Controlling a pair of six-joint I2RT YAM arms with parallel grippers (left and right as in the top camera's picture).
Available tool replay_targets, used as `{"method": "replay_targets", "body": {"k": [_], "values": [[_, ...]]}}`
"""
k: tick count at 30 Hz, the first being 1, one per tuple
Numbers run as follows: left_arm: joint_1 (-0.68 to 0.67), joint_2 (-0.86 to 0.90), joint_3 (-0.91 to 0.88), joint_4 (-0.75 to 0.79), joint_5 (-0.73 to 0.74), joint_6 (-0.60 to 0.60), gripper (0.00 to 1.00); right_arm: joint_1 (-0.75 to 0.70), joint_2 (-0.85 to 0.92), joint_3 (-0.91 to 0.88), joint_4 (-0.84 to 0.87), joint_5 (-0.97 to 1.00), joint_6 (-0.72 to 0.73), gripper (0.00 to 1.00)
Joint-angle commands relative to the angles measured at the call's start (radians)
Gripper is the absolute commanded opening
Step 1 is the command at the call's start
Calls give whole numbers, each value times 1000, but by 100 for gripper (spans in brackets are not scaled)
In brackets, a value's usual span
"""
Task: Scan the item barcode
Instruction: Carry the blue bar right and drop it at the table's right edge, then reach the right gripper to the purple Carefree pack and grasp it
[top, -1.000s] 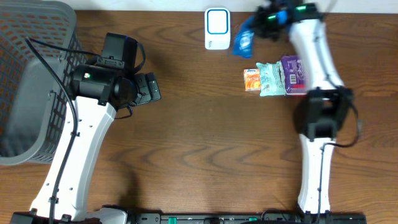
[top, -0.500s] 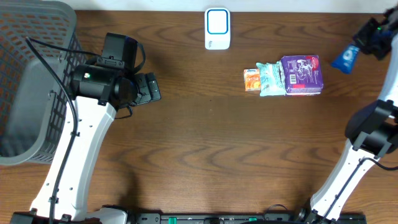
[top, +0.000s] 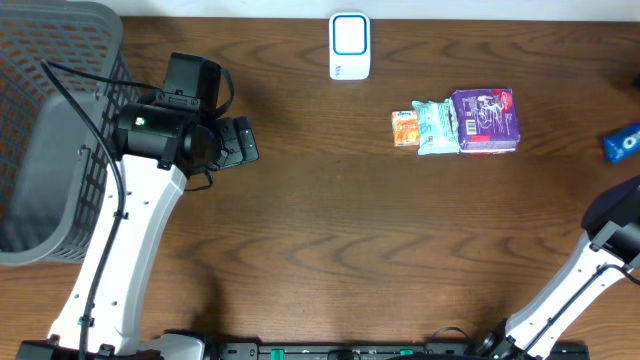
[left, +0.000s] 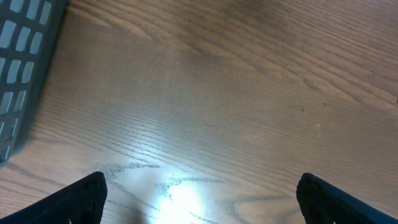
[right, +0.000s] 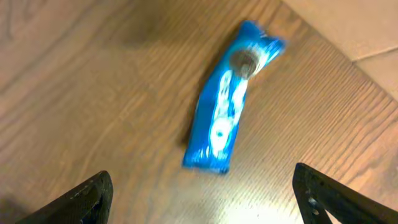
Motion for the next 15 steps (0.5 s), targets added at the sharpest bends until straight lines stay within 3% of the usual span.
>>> {"method": "replay_targets", "body": {"k": [1,6,8,11,15], "values": [[4,-2,8,-4,-20,6,98,24,-13,1,-40,-223,-53,87],[4,-2,8,-4,-20,6,98,121,-13,1,-145,-488,-120,84],[4,-2,8,-4,-20,6,98,167,-13,0,-190,-481,-127,84],[4,-2,8,-4,-20,6,98,228,-13,-6,-229,-430,-145,99],[4,-2,8,-4,-20,6,98,306,-13,-45,-271,-268,-145,99]]}}
